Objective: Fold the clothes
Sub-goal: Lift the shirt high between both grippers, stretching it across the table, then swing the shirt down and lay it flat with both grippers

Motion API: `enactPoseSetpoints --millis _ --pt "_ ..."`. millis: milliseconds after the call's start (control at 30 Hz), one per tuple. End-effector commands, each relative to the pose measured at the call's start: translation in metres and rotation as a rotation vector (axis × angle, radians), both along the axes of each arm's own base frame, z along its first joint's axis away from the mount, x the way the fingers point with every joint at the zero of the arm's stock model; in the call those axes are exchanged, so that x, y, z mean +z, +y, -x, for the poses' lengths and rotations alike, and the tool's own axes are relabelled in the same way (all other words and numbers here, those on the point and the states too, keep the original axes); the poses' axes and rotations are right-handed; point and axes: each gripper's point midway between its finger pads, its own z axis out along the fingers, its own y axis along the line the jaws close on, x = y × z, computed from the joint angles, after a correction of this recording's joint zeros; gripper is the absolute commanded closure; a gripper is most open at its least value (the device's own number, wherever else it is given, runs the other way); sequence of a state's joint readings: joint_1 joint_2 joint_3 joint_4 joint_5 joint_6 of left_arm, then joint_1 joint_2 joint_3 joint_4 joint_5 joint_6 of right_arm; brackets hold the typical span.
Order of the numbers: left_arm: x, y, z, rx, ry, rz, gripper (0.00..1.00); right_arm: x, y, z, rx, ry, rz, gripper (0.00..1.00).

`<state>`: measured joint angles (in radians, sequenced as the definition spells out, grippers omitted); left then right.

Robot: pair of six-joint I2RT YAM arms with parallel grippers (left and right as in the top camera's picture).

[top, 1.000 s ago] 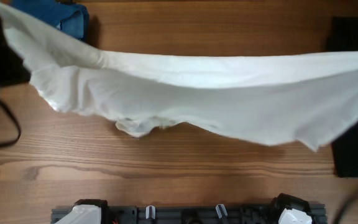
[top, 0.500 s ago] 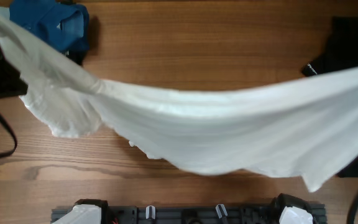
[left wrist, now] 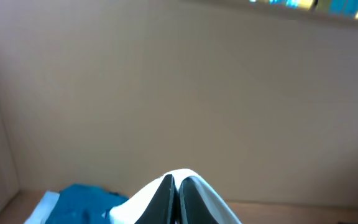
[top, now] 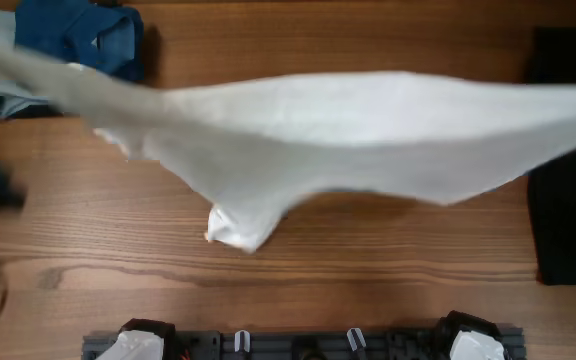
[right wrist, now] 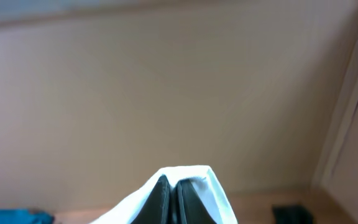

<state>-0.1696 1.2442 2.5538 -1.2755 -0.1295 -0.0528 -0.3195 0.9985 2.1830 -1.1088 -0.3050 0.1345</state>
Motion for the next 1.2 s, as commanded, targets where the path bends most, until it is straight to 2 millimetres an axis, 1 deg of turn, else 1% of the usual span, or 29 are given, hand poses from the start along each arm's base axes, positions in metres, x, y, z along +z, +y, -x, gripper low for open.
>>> enactPoseSetpoints --millis 0,100,333,400,467,533,600,633,667,700,733,800,833,867,900,933,1067,1133,1167 --pt "0.006 0.002 0.036 -0.025 -0.048 -0.008 0.96 0.014 0.013 0.031 0.017 -0.056 0.025 0.96" --pt "0.001 0.001 0.039 -0.032 -0.033 -0.007 0.96 0.012 0.015 0.036 0.017 -0.049 0.023 0.96" --pt "0.002 0.001 0.039 -0.031 -0.035 -0.007 0.96 0.008 0.011 0.036 -0.005 -0.033 0.028 0.96" --pt "0.001 0.001 0.035 -0.031 -0.028 -0.008 0.96 0.009 0.005 0.032 -0.03 -0.028 0.028 0.96" --pt "-0.002 -0.002 0.022 -0.031 -0.006 -0.012 0.96 0.005 -0.002 0.016 -0.045 0.002 0.024 0.96" --pt "-0.008 -0.005 0.002 -0.031 0.035 -0.019 0.96 -0.004 -0.01 -0.007 -0.043 0.06 0.007 0.96" --pt "-0.019 -0.011 -0.029 -0.032 0.096 -0.028 0.96 -0.02 -0.02 -0.04 -0.039 0.147 -0.017 0.96" --pt "-0.024 -0.012 -0.039 -0.032 0.117 -0.032 0.96 -0.026 -0.023 -0.052 -0.033 0.179 -0.024 0.96" --pt "-0.032 -0.016 -0.058 -0.033 0.155 -0.038 0.96 -0.035 -0.026 -0.07 -0.015 0.221 -0.026 0.96" --pt "-0.037 -0.018 -0.069 -0.033 0.178 -0.042 0.96 -0.044 -0.029 -0.086 0.004 0.261 -0.031 0.96" --pt "-0.047 -0.021 -0.087 -0.033 0.219 -0.048 0.96 -0.058 -0.033 -0.108 0.02 0.316 -0.049 0.96" --pt "-0.066 -0.026 -0.117 -0.033 0.286 -0.059 0.96 -0.082 -0.039 -0.142 0.054 0.404 -0.072 0.96" --pt "-0.079 -0.03 -0.137 -0.033 0.33 -0.066 0.96 -0.098 -0.042 -0.162 0.078 0.458 -0.087 0.96" --pt "-0.093 -0.033 -0.156 -0.034 0.374 -0.073 0.96 -0.111 -0.046 -0.178 0.094 0.497 -0.099 0.96" --pt "-0.103 -0.036 -0.17 -0.034 0.404 -0.077 0.96 -0.125 -0.049 -0.193 0.102 0.535 -0.115 0.96" --pt "-0.119 -0.039 -0.192 -0.034 0.444 -0.084 0.96 -0.145 -0.055 -0.215 0.116 0.587 -0.134 0.96" --pt "-0.159 -0.05 -0.25 -0.034 0.519 -0.096 0.96 -0.205 -0.061 -0.271 0.164 0.723 -0.171 0.96" --pt "-0.178 -0.054 -0.275 -0.034 0.542 -0.1 0.96 -0.234 -0.061 -0.296 0.183 0.774 -0.183 0.96" --pt "-0.185 -0.056 -0.283 -0.035 0.55 -0.101 0.96 -0.244 -0.06 -0.305 0.189 0.79 -0.186 0.96"
